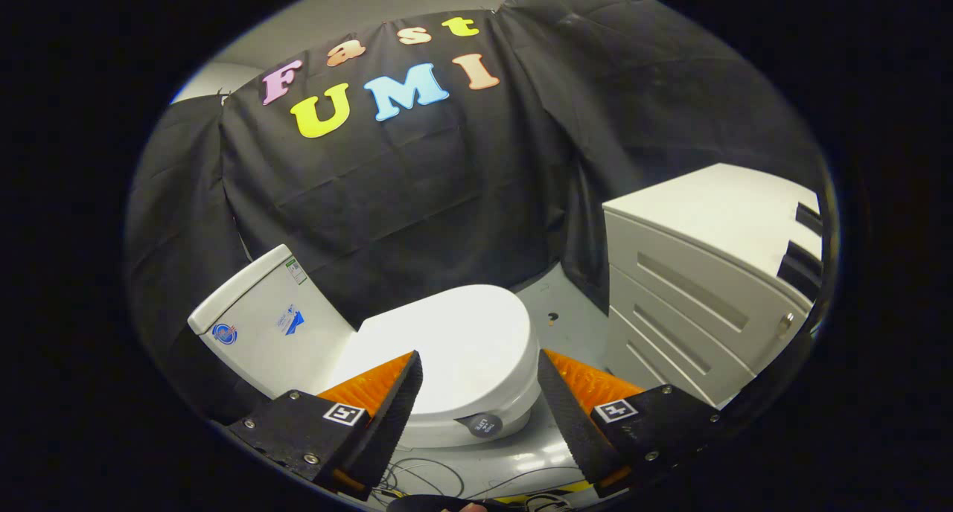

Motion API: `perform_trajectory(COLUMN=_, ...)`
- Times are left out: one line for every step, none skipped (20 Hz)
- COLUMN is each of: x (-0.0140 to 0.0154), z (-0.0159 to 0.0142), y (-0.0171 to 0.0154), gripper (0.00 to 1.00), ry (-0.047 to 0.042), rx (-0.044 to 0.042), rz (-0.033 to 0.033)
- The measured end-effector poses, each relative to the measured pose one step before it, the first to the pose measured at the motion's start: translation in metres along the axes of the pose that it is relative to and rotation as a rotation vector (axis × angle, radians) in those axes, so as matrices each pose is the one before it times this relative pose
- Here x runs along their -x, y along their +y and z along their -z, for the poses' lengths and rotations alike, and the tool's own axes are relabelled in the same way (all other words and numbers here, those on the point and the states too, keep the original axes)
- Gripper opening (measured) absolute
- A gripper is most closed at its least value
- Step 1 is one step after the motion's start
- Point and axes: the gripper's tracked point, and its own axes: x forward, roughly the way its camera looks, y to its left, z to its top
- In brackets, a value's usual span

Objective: Open the toilet lid.

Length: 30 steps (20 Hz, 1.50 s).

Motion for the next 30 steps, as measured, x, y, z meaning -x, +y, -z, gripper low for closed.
perform_trajectory(x=-0.00576, z=0.00725, y=-0.00234, gripper=0.96, ry=0.02212, rx=-0.03108, rz=0.01113)
perform_trajectory(x=-0.0051, z=0.00713, y=-0.00247, gripper=0.96, ry=0.02475, rx=-0.02727, rz=0.01201)
perform_trajectory(x=-0.006, z=0.00827, y=-0.00003, gripper=0.96, ry=0.01611, rx=-0.02386, rz=0.01058)
perform_trajectory(x=-0.00426, z=0.00573, y=-0.0003, gripper=0.96, ry=0.01366, rx=-0.02241, rz=0.00813)
perform_trajectory(x=-0.00398, z=0.00741, y=-0.00043, gripper=0.96, ry=0.01732, rx=-0.02677, rz=0.00527)
perform_trajectory(x=-0.00308, z=0.00954, y=-0.00067, gripper=0.96, ry=0.01676, rx=-0.03182, rz=0.00171)
perform_trajectory(x=-0.0043, z=0.00775, y=-0.00021, gripper=0.96, ry=0.01564, rx=-0.03309, rz=-0.00196)
perform_trajectory(x=-0.00423, z=0.00928, y=-0.00179, gripper=0.96, ry=0.01361, rx=-0.02965, rz=0.00126)
perform_trajectory(x=-0.00602, z=0.00902, y=-0.00245, gripper=0.96, ry=0.01838, rx=-0.02464, rz=0.00579)
perform_trajectory(x=-0.00663, z=0.00992, y=-0.00315, gripper=0.96, ry=0.02018, rx=-0.02295, rz=0.00708)
perform_trajectory(x=-0.00598, z=0.00869, y=-0.00292, gripper=0.96, ry=0.0225, rx=-0.0238, rz=0.00769)
perform_trajectory(x=-0.00489, z=0.00513, y=-0.00092, gripper=0.96, ry=0.01862, rx=-0.02227, rz=0.00239)
perform_trajectory(x=-0.00386, z=0.00453, y=-0.00202, gripper=0.96, ry=0.01457, rx=-0.01822, rz=0.00478)
perform_trajectory(x=-0.00338, z=0.00528, y=-0.00274, gripper=0.96, ry=0.01387, rx=-0.01279, rz=0.0073)
perform_trajectory(x=-0.00267, z=0.00406, y=-0.00335, gripper=0.96, ry=0.01127, rx=-0.00573, rz=0.0068)
perform_trajectory(x=-0.00452, z=0.00357, y=-0.00308, gripper=0.96, ry=0.01142, rx=-0.00513, rz=0.00834)
perform_trajectory(x=-0.00371, z=-0.00038, y=-0.00055, gripper=0.96, ry=0.0075, rx=-0.00775, rz=0.00297)
perform_trajectory(x=-0.0016, z=0.00087, y=-0.00299, gripper=0.96, ry=0.0056, rx=-0.01483, rz=-0.0005)
perform_trajectory(x=-0.00286, z=0.00088, y=-0.00333, gripper=0.95, ry=0.00538, rx=-0.0188, rz=-0.00417)
perform_trajectory(x=-0.00101, z=0.0038, y=-0.00447, gripper=0.95, ry=0.00313, rx=-0.02195, rz=-0.00842)
perform_trajectory(x=-0.00197, z=0.00091, y=-0.0021, gripper=0.95, ry=0.00421, rx=-0.02195, rz=-0.00842)
perform_trajectory(x=-0.00177, z=0.00371, y=-0.00351, gripper=0.95, ry=0.00428, rx=-0.01723, rz=-0.00585)
perform_trajectory(x=-0.00257, z=0.0015, y=-0.00287, gripper=0.94, ry=0.00608, rx=-0.00813, rz=-0.00115)
perform_trajectory(x=-0.00322, z=0.00373, y=-0.00325, gripper=0.92, ry=0.0077, rx=0.0031, rz=0.00524)
perform_trajectory(x=-0.00307, z=-0.00015, y=-0.00284, gripper=0.87, ry=0.00225, rx=0.00124, rz=0.00175)
perform_trajectory(x=-0.00004, z=-0.00279, y=-0.00057, gripper=0.85, ry=-0.00122, rx=-0.00941, rz=-0.00839)
perform_trajectory(x=-0.00073, z=-0.00337, y=0.00231, gripper=0.8, ry=-0.00267, rx=-0.01615, rz=-0.01709)
perform_trajectory(x=-0.00259, z=-0.00322, y=0.00159, gripper=0.78, ry=-0.00164, rx=-0.0178, rz=-0.01396)
perform_trajectory(x=-0.00359, z=-0.00332, y=0.00379, gripper=0.72, ry=0.00231, rx=-0.01858, rz=-0.01401)
perform_trajectory(x=-0.00268, z=-0.00042, y=0.00075, gripper=0.69, ry=0.00062, rx=-0.01988, rz=-0.0111)
